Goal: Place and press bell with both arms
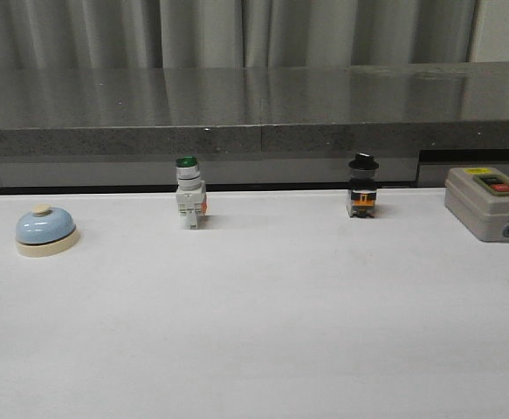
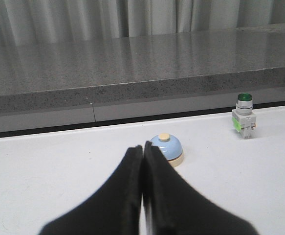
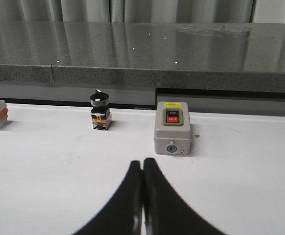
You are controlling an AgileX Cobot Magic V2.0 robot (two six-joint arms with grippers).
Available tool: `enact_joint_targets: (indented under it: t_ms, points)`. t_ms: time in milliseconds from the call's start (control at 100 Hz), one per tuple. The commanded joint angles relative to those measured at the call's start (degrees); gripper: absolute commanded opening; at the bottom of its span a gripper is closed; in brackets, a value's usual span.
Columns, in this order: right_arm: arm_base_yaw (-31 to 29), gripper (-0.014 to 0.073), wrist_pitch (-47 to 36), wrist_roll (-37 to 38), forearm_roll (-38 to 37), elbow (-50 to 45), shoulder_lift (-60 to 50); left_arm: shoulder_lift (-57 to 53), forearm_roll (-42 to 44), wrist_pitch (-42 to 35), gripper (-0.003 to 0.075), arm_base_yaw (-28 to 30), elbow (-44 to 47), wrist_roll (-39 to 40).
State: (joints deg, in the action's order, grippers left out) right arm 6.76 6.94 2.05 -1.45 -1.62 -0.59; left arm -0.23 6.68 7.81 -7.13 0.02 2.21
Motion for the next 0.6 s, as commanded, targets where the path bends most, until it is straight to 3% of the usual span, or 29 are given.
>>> enact_joint_targets:
  t_ms: [0,350,590]
  points:
    - [-0.34,-0.0060,-5.00,-0.19,0.07,0.89,-1.05,-1.66,-0.19,-5.02,-0.0020,0.16,2.37,0.30]
    - [-0.34,-0.0060,-5.00,-0.19,0.07,0.89,-1.05,-1.66,-0.19,-5.79,-0.0020,0.16,2.24,0.30]
    - [-0.34,-0.0060,-5.00,-0.19,0.07,0.89,-1.05,-0.18,-0.70,-5.01,-0.0020,0.16,-2.90,0.30]
